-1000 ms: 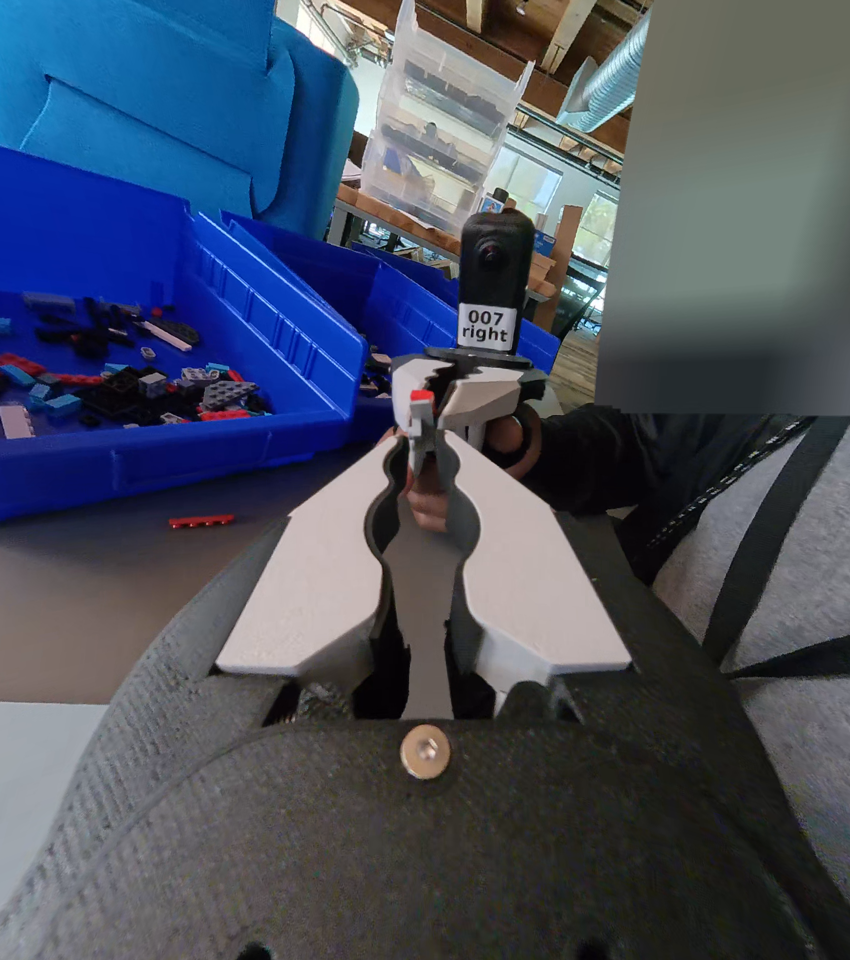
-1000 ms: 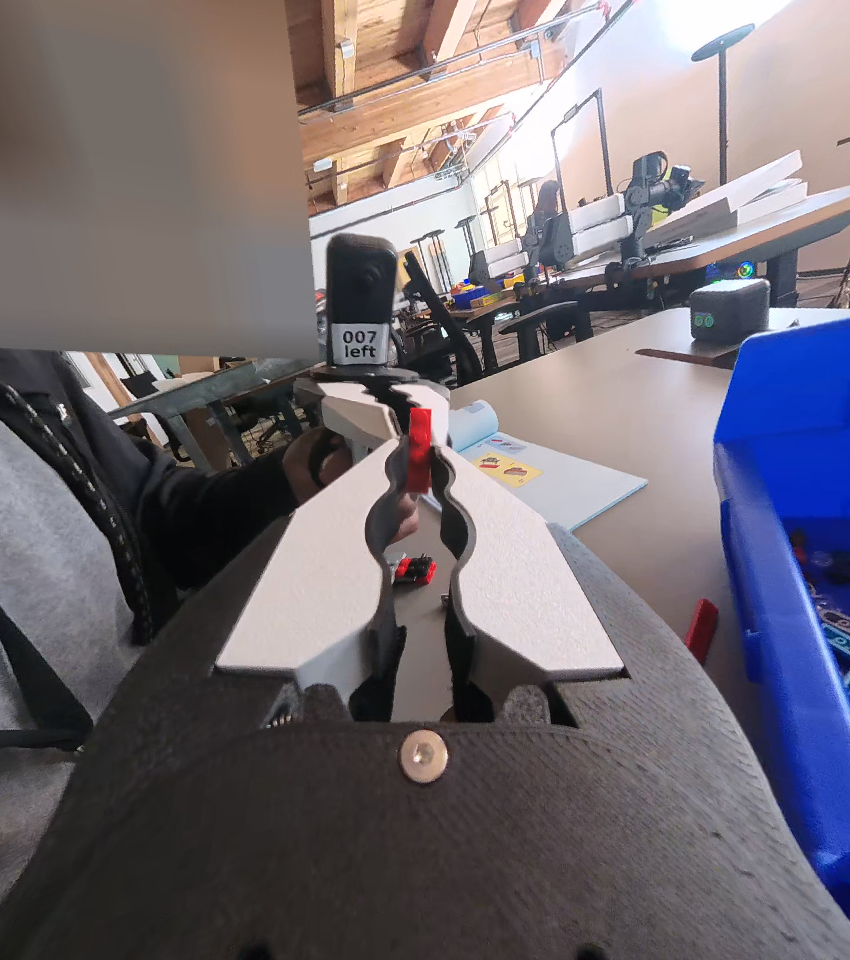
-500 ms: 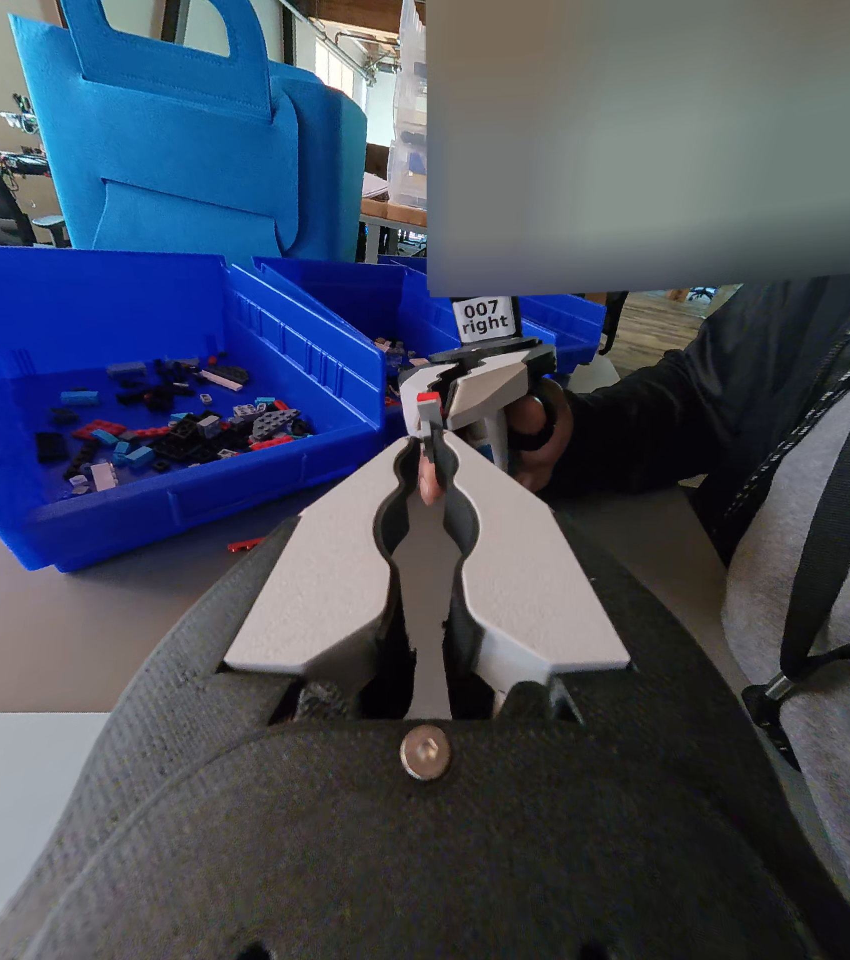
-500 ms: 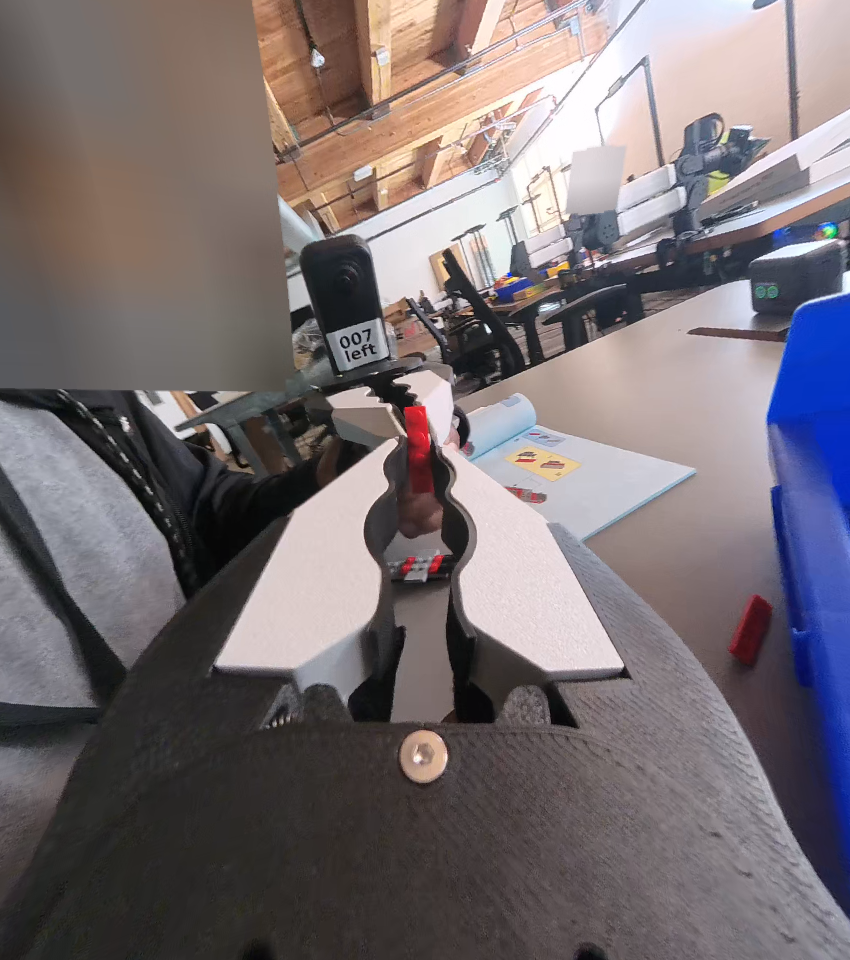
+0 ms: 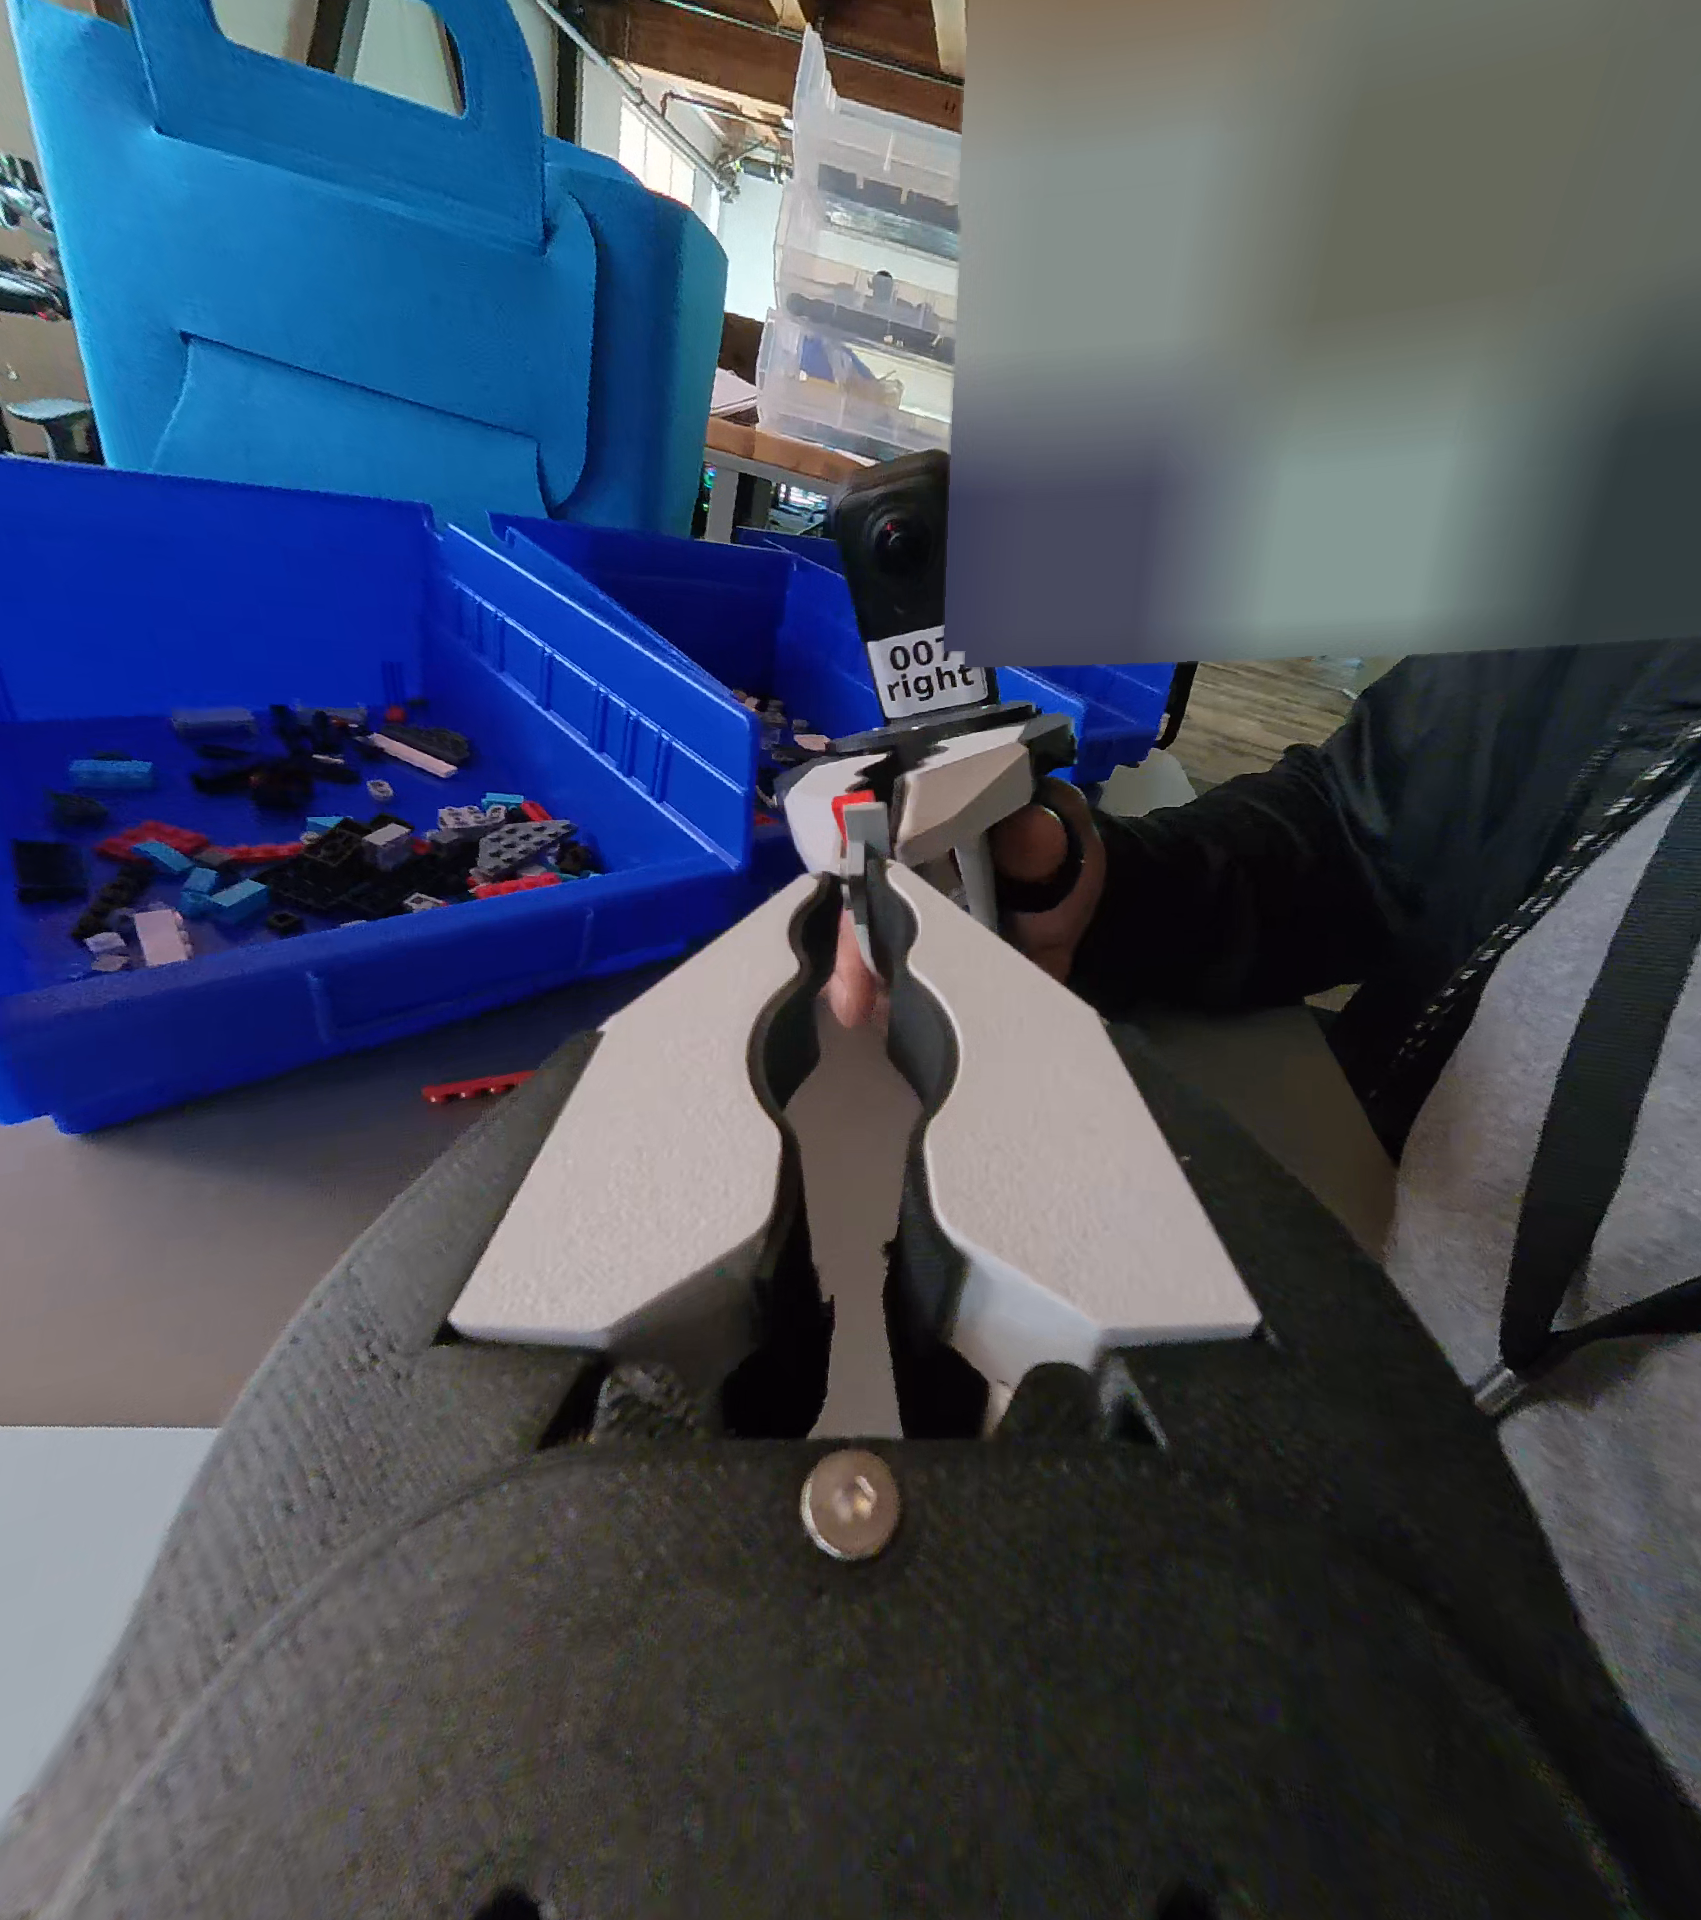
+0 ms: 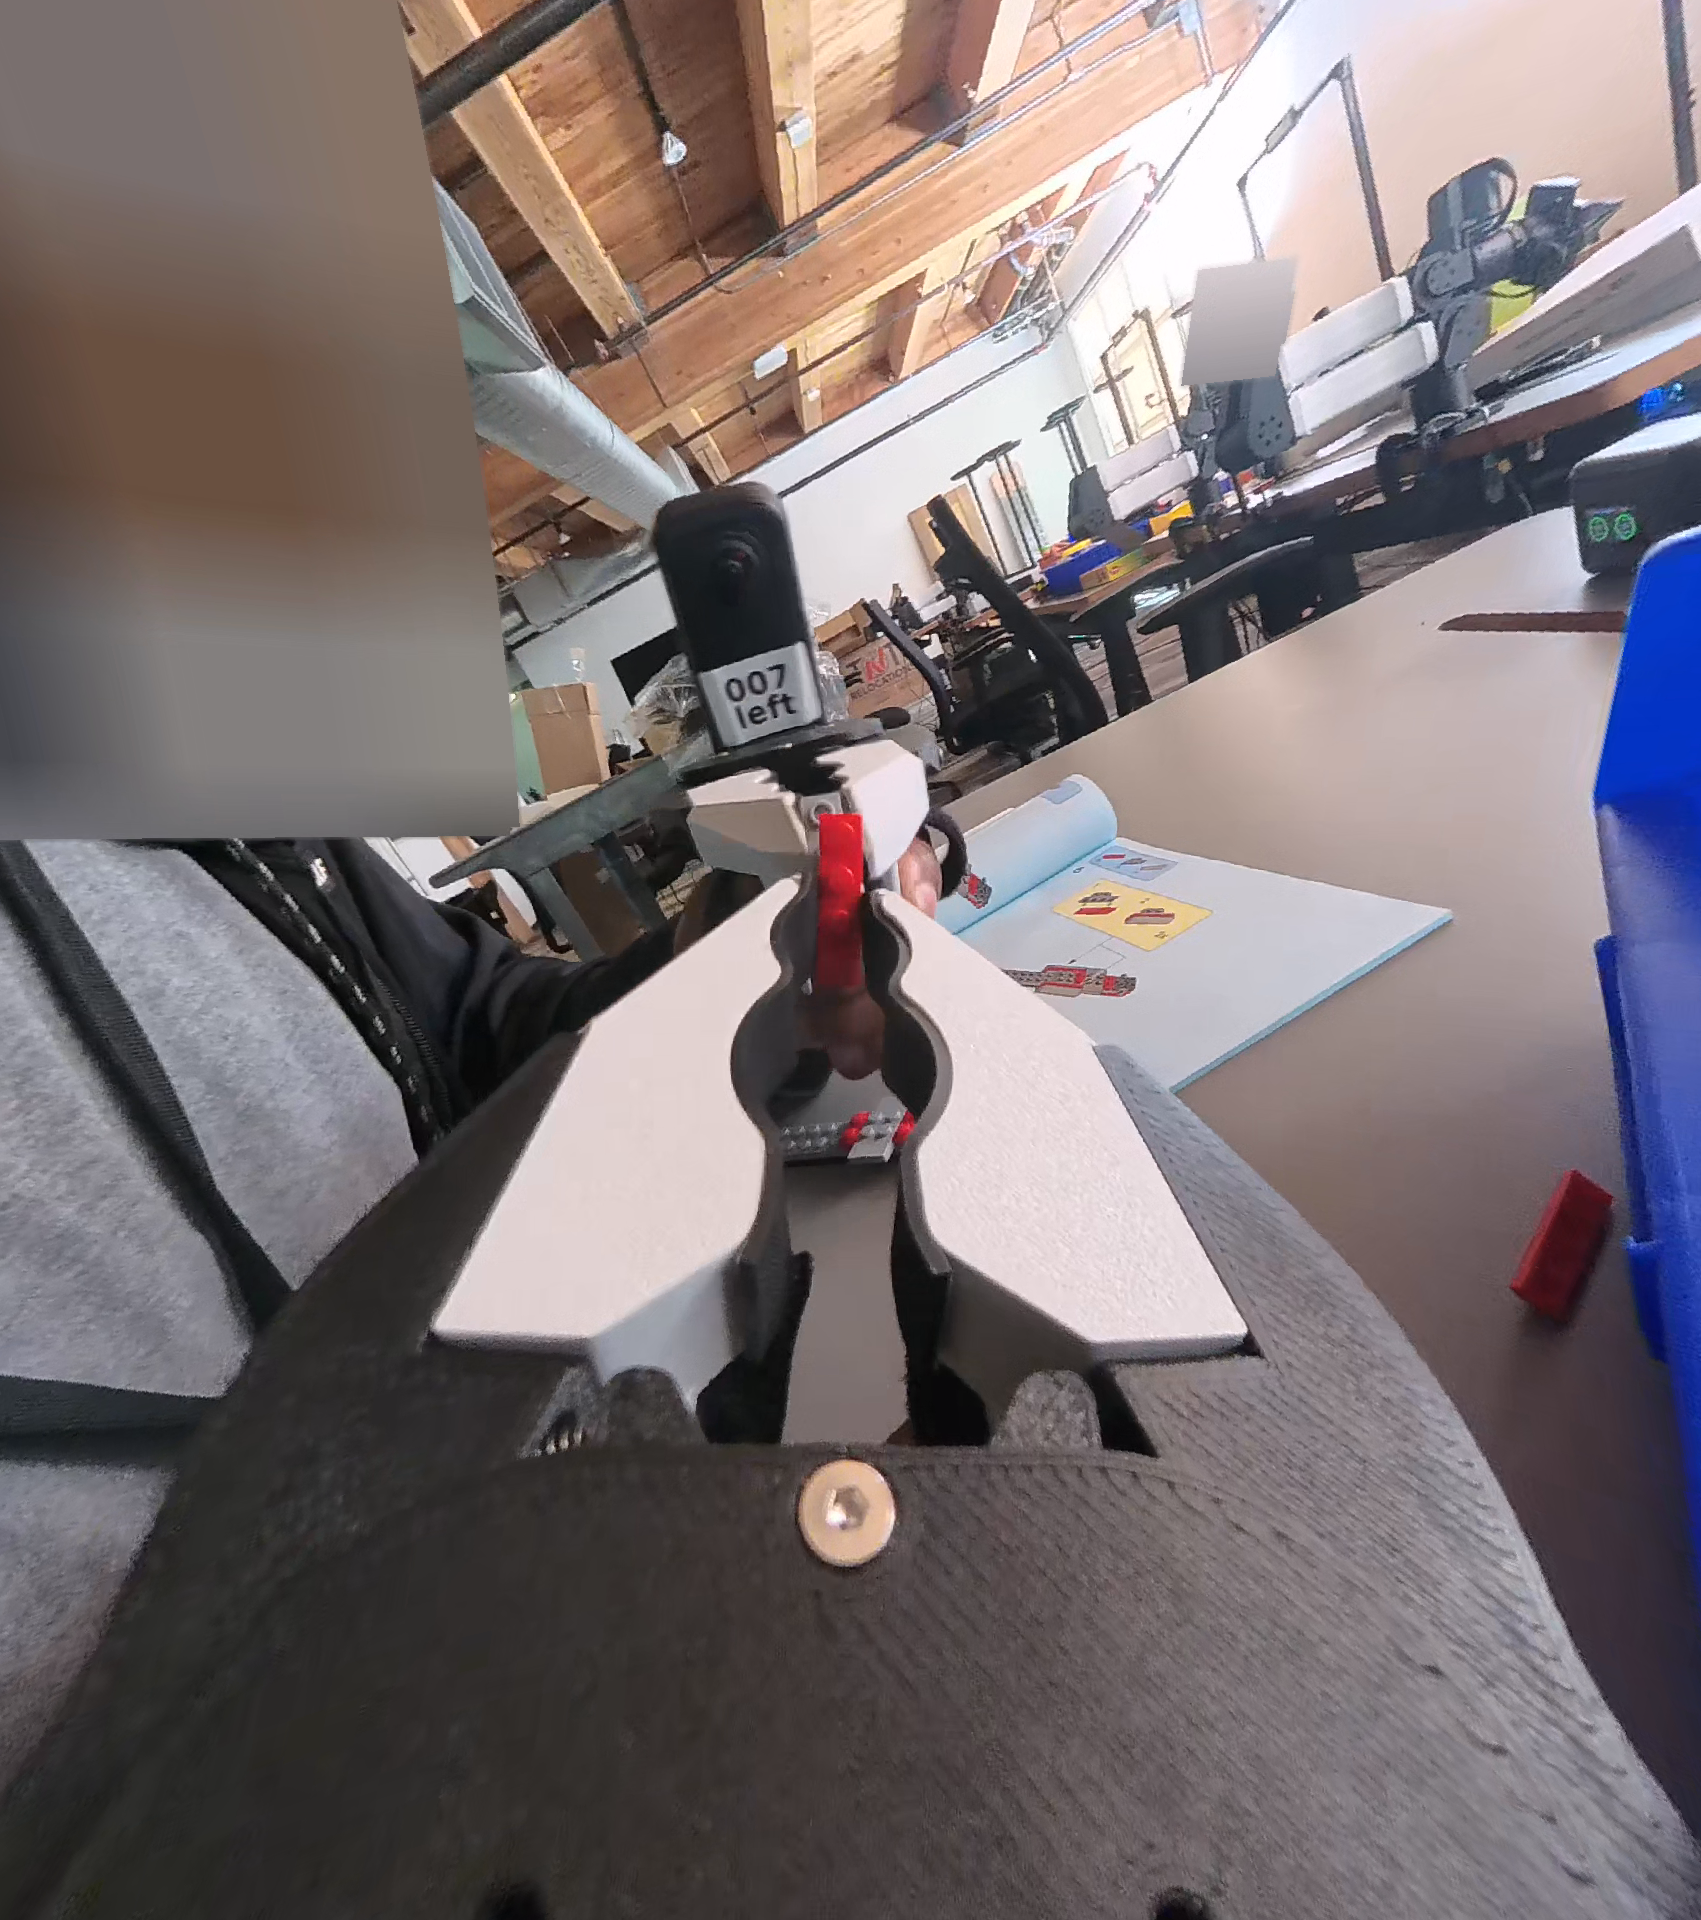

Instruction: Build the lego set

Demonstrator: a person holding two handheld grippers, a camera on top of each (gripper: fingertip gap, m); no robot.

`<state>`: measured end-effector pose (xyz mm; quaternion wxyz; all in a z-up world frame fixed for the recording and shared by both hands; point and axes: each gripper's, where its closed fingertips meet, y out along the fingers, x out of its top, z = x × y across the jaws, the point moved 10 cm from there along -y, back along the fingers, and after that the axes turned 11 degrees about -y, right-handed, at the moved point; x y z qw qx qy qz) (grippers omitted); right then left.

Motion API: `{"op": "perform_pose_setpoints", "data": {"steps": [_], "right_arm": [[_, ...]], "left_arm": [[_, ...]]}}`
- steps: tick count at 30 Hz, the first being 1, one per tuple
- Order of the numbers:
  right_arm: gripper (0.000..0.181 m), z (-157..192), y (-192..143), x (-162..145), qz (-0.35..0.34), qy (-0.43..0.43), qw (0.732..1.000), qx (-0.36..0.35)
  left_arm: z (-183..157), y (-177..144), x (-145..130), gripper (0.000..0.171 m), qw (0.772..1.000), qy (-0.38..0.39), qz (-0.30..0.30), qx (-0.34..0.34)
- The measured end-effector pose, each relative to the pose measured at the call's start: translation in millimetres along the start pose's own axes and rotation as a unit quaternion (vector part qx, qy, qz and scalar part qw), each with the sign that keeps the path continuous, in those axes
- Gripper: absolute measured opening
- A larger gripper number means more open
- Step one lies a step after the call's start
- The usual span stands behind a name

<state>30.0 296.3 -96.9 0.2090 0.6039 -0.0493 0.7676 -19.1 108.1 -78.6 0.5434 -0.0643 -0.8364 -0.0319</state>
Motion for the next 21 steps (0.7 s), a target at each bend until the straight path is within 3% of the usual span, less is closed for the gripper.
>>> {"op": "perform_pose_setpoints", "data": {"steps": [9, 21], "right_arm": [[0.01, 1, 0, 2, 0.037, -0.044, 0.998, -0.012], [0.009, -2, 1, -2, 0.049, -0.004, 0.999, -0.002]], "left_arm": [[14, 1, -8, 0.004, 0.992, -0.118, 0.027, -0.024], [13, 1, -8, 0.004, 0.994, -0.1, 0.027, -0.024]]}}
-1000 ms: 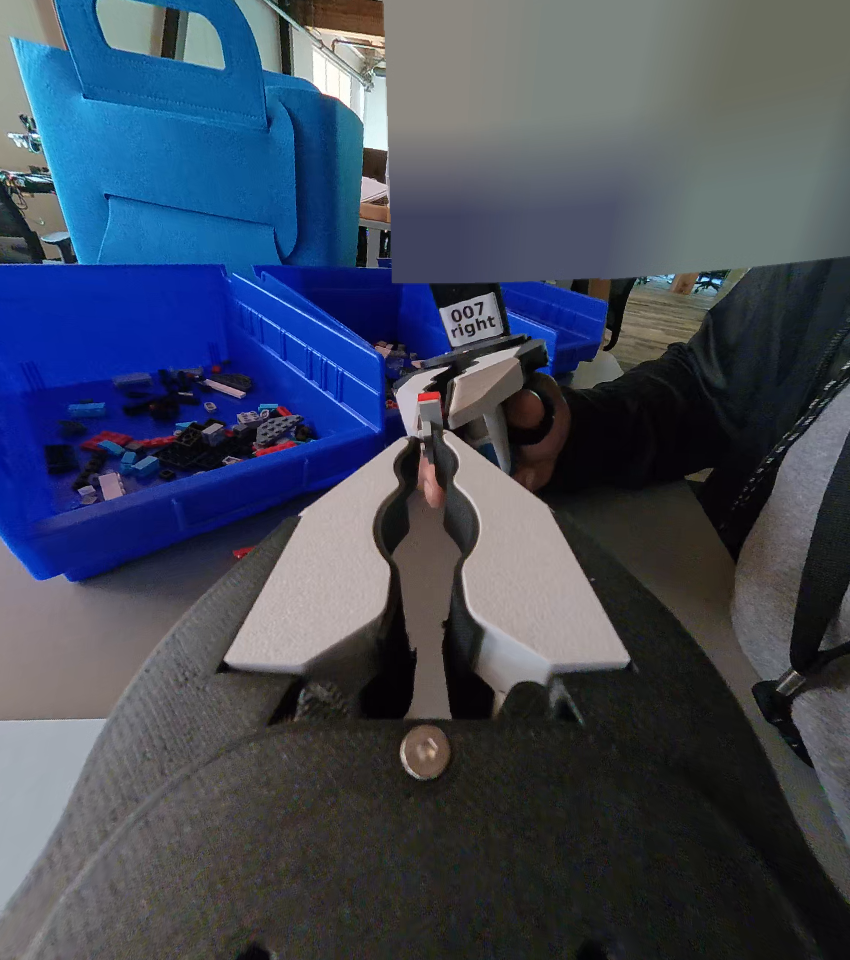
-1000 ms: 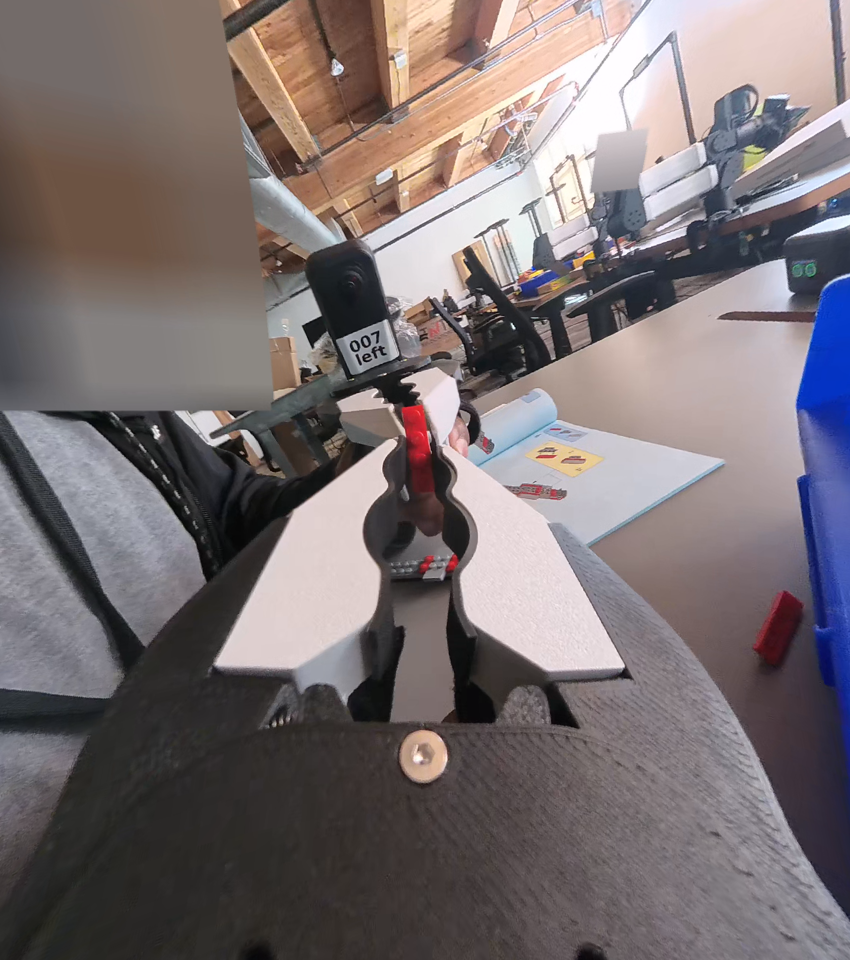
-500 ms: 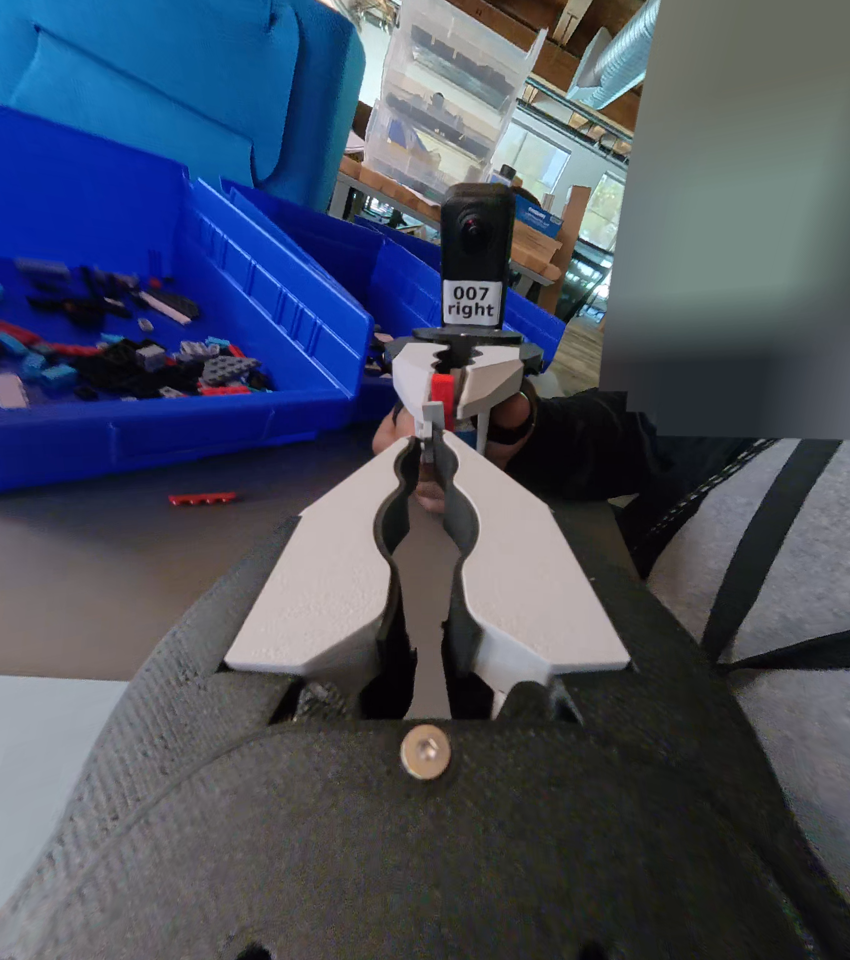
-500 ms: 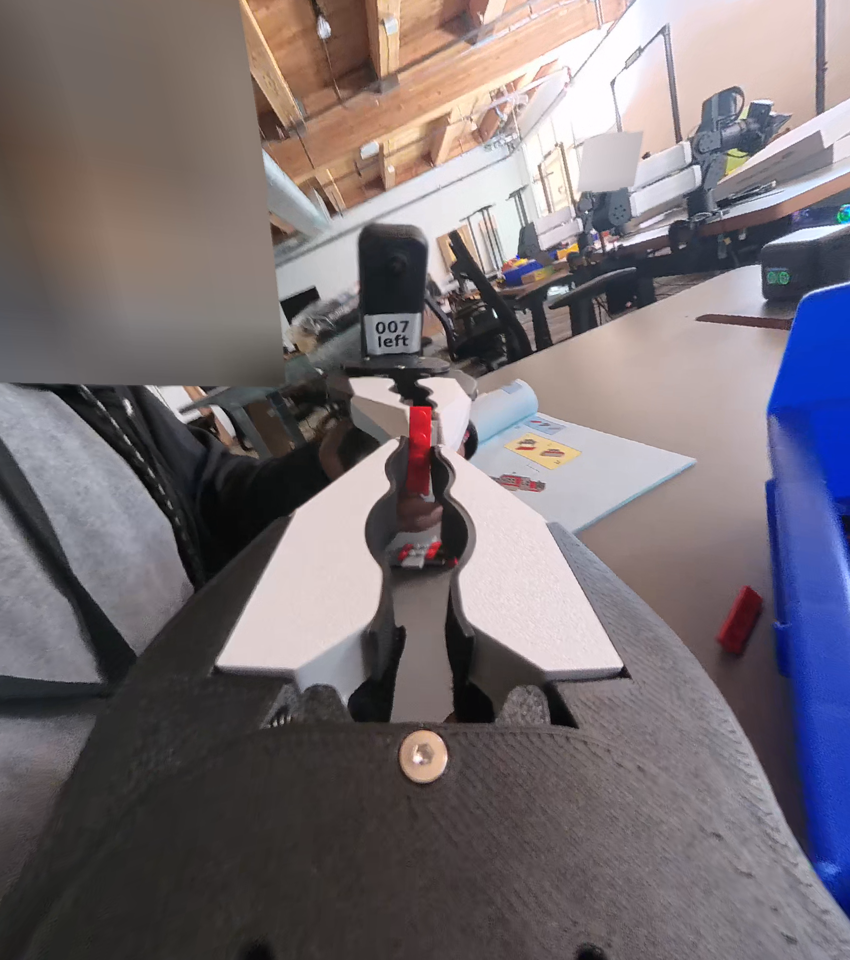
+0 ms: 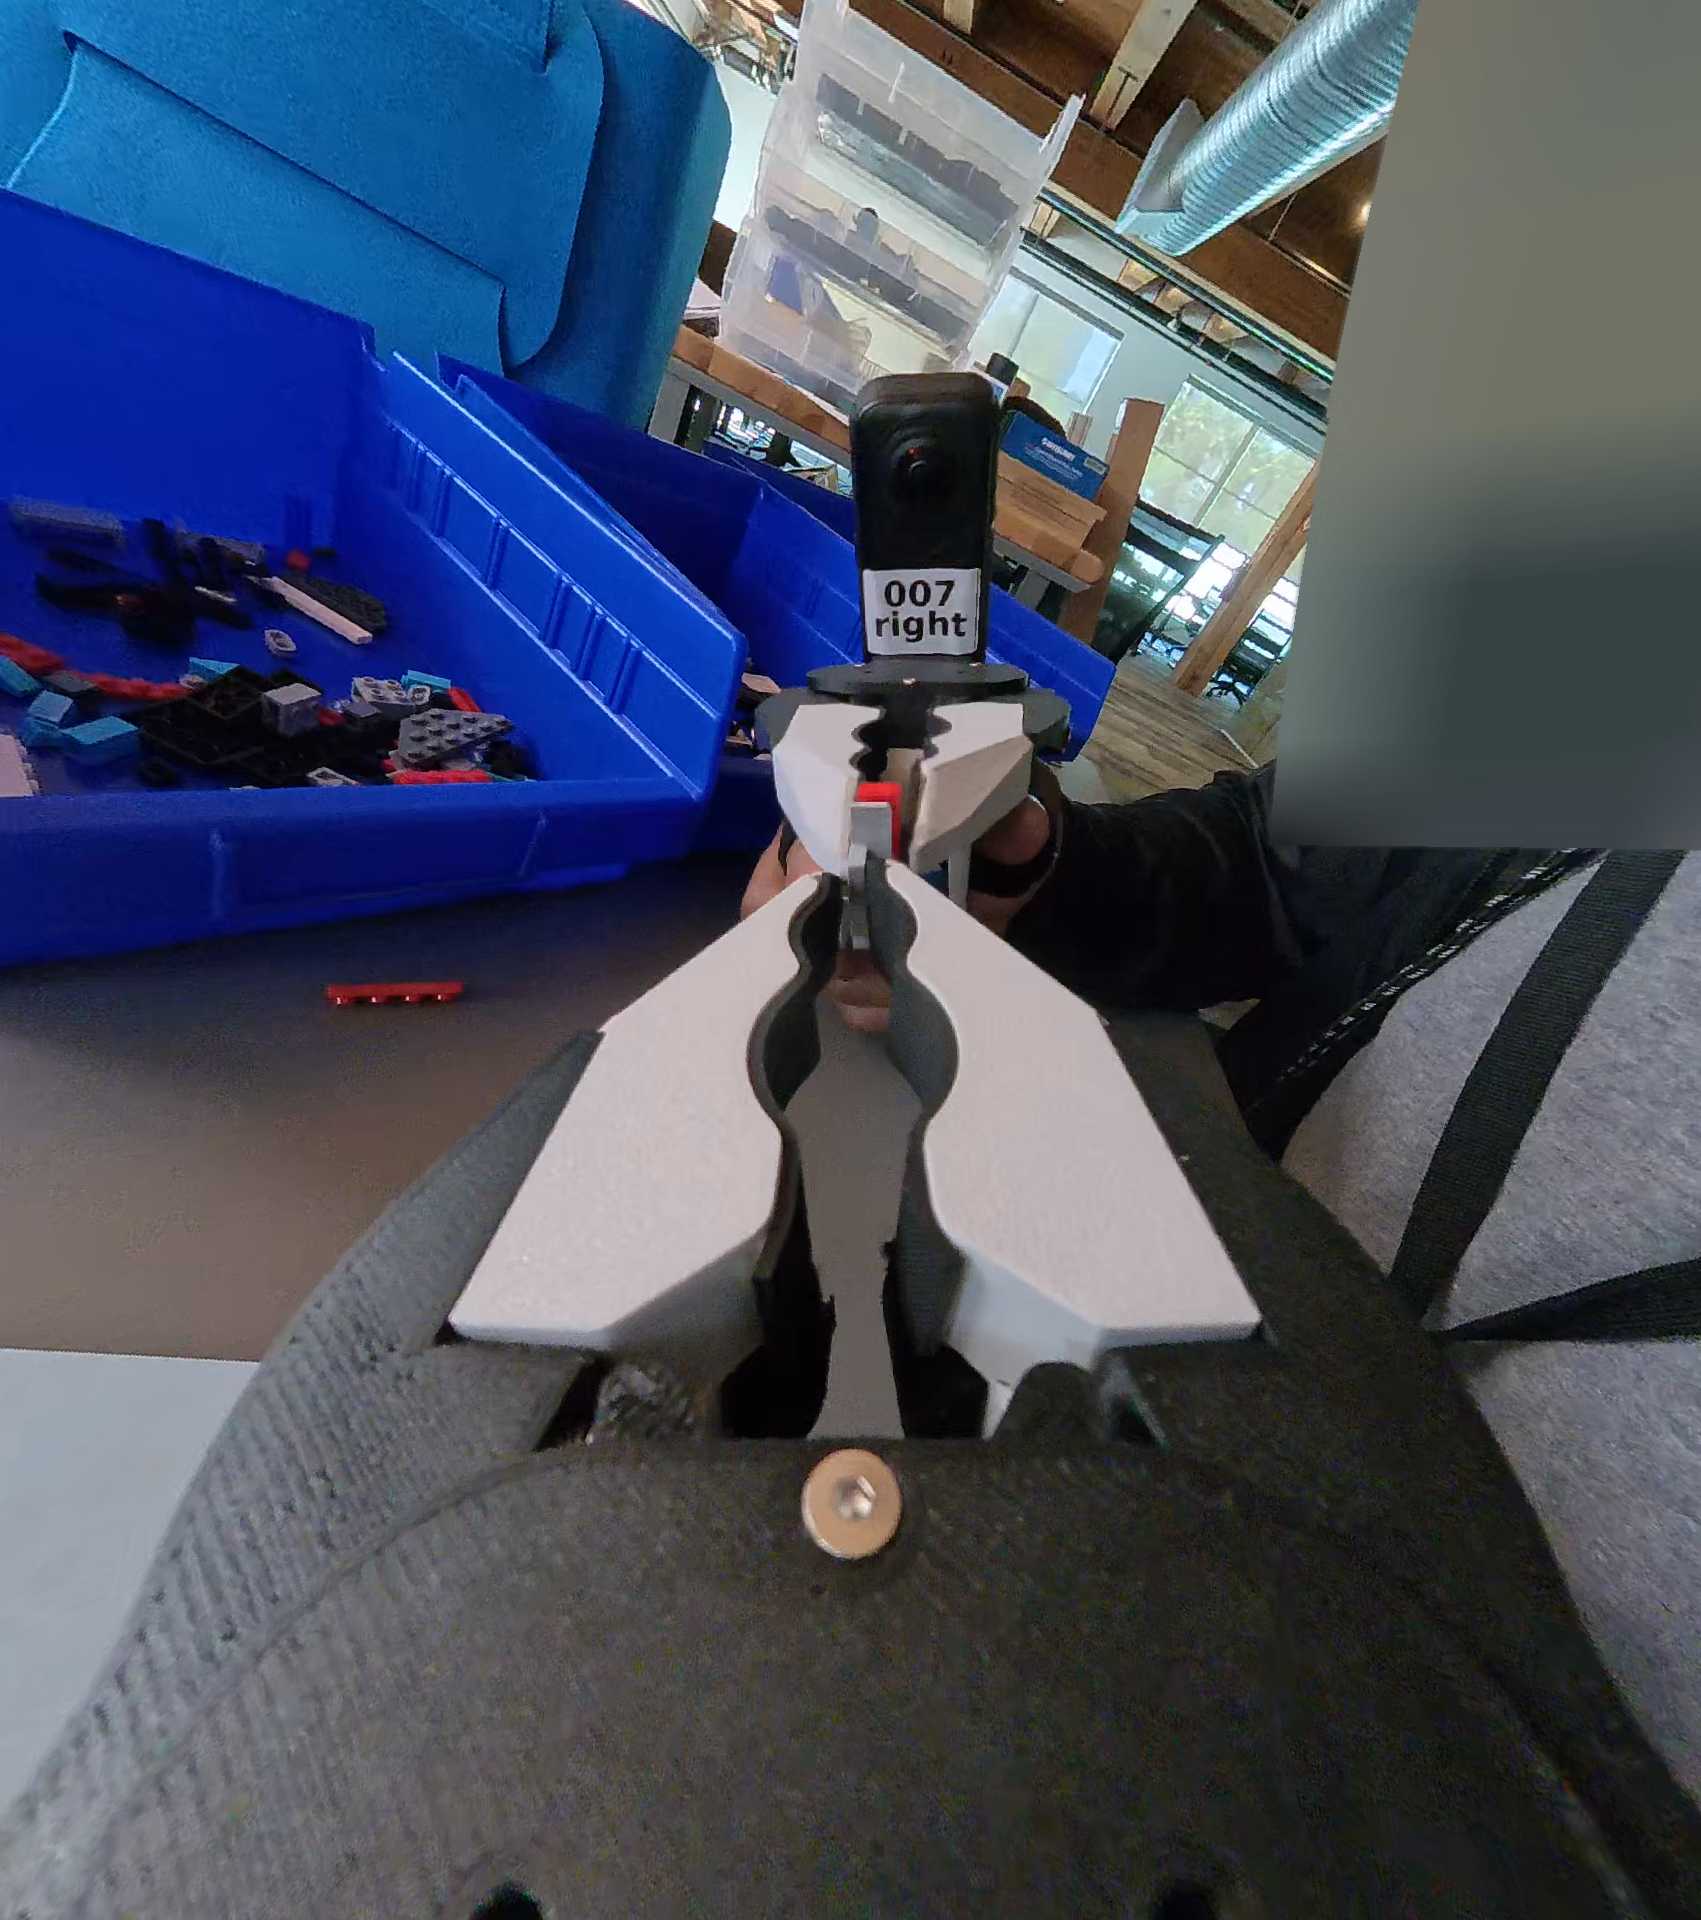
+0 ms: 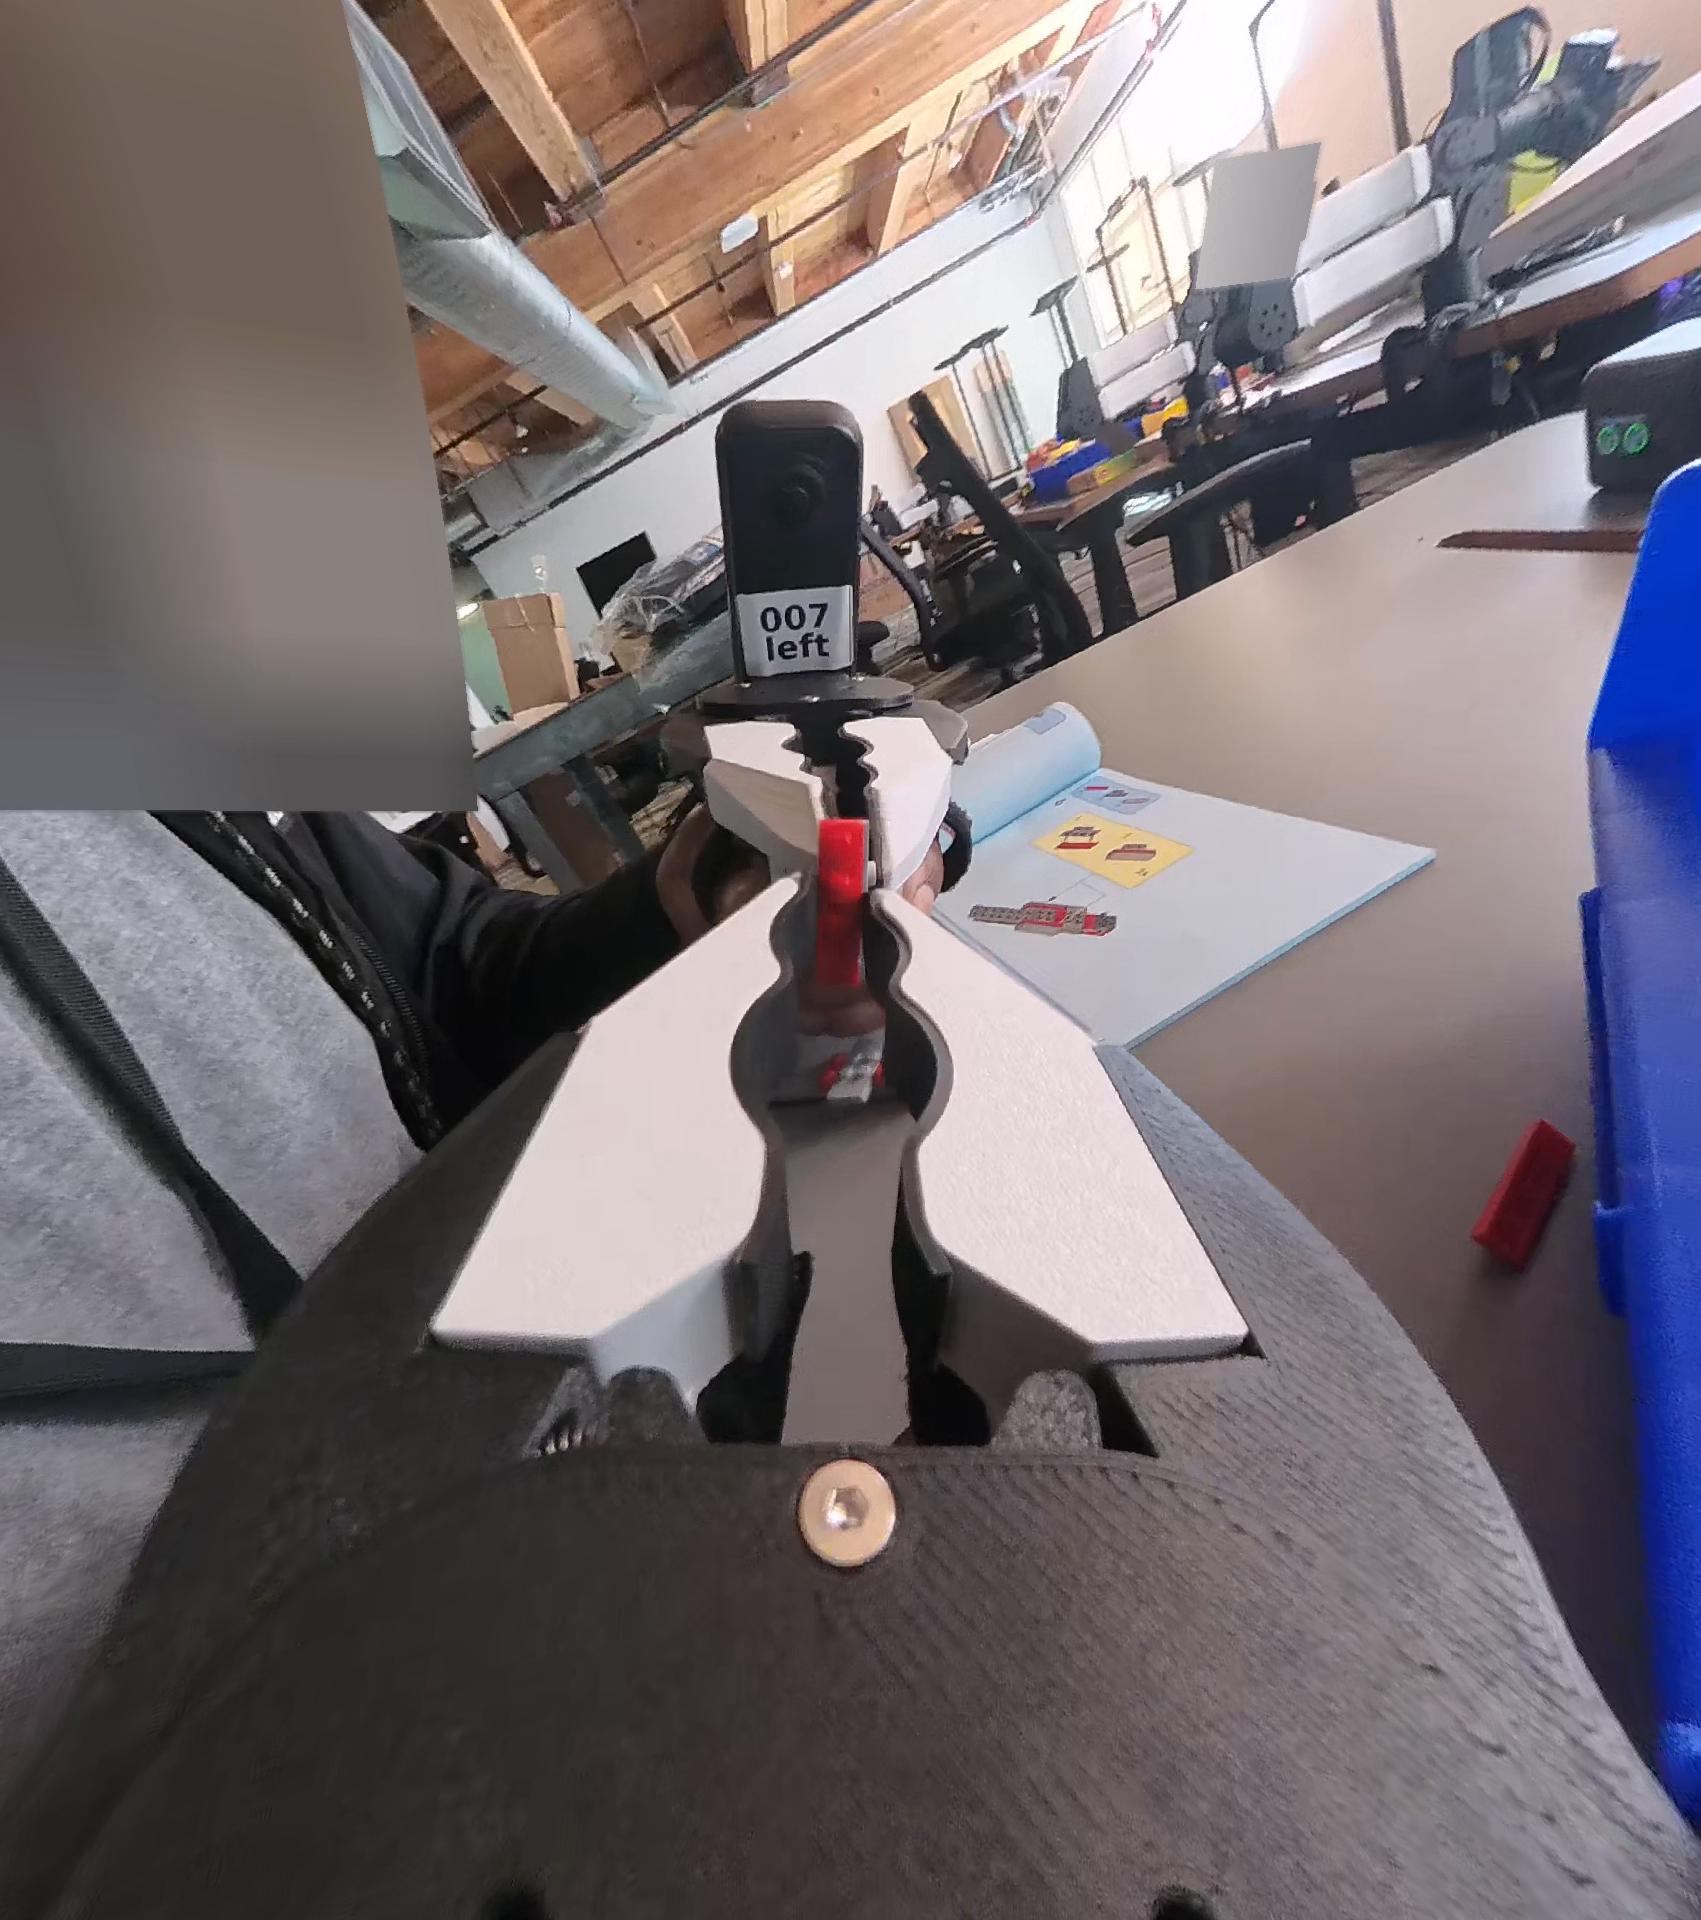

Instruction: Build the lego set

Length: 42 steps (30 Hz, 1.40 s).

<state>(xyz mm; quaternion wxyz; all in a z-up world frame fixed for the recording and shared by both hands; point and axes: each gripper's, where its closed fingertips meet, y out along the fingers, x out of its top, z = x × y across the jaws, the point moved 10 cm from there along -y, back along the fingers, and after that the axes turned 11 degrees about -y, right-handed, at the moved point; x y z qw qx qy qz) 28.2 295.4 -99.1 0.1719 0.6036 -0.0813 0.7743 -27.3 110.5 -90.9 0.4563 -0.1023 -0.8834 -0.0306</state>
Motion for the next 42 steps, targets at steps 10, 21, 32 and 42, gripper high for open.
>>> {"op": "perform_pose_setpoints", "data": {"steps": [10, 21, 32, 42], "right_arm": [[0.009, 0.3, 1.0, -0.2, 0.013, -0.003, 1.0, -0.002], [0.009, -1.2, 1.8, -0.8, 0.038, -0.023, 0.999, -0.025], [0.009, -1.6, 4.2, -2.8, 0.054, -0.035, 0.997, -0.044], [0.009, -5.2, 4.7, -4.8, 0.036, 0.025, 0.998, -0.036]], "left_arm": [[0.3, -0.1, -0.2, 0.004, 1.0, -0.002, 0.004, 0.005], [-2.7, 2.1, -0.2, 0.003, 0.998, 0.035, 0.012, 0.049], [-4.3, 4.1, -0.9, 0.003, 0.994, 0.055, 0.023, 0.089], [-2.7, 3.5, -0.3, 0.004, 0.995, 0.053, 0.016, 0.08]]}}
